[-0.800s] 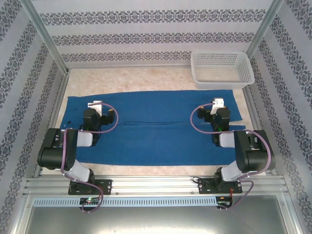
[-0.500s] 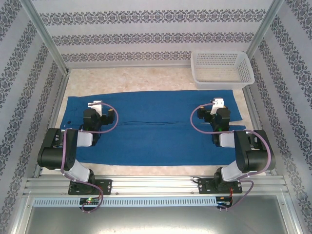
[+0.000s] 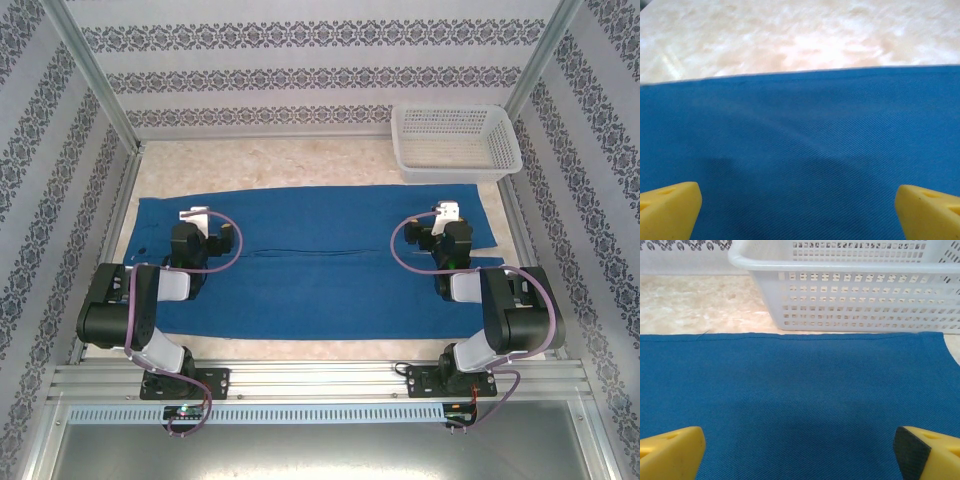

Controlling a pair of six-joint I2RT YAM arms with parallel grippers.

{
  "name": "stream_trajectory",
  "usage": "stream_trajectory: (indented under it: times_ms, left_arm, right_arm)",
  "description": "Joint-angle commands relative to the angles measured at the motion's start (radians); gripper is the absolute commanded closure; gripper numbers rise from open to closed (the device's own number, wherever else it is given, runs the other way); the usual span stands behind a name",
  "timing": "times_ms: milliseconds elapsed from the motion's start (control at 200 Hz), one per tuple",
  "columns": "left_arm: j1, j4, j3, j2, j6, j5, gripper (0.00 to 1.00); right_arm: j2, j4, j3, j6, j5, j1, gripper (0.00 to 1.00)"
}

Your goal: Roll up the long pants

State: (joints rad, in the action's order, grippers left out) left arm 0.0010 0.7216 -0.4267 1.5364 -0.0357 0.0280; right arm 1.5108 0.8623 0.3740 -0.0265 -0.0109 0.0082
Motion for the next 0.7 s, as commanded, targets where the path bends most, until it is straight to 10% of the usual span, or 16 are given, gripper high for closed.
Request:
stream_trajectory:
  times_ms: [0, 140, 425, 580, 694]
  left_arm:
    - [-0.001, -0.365, -0.189, -0.12, -0.073, 0.234, 0.0]
    - [-0.001, -0.745, -0.469, -0.182, -0.157, 0.296, 0.0]
    - [0.038, -1.594, -1.073, 0.001, -0.442, 0.178, 0.0]
    - [0.259, -1.593, -0.882, -0.098, -0.746, -0.166, 0.0]
    - [0.337, -1.646, -0.78, -0.225, -0.822, -0.099, 0.0]
  right_arm:
    - [-0.087, -0.204, 0.099, 0.001, -0.109, 0.036, 0.02]
    - [-0.147, -0.77, 0.41, -0.095, -0.168, 0.035, 0.02]
    - [-0.195, -1.23, 0.723, -0.26, -0.146, 0.004, 0.02]
    - [-0.264, -1.355, 0.739, -0.313, -0.023, -0.076, 0.02]
    - [-0.38, -1.324, 0.674, -0.344, -0.023, -0.108, 0.02]
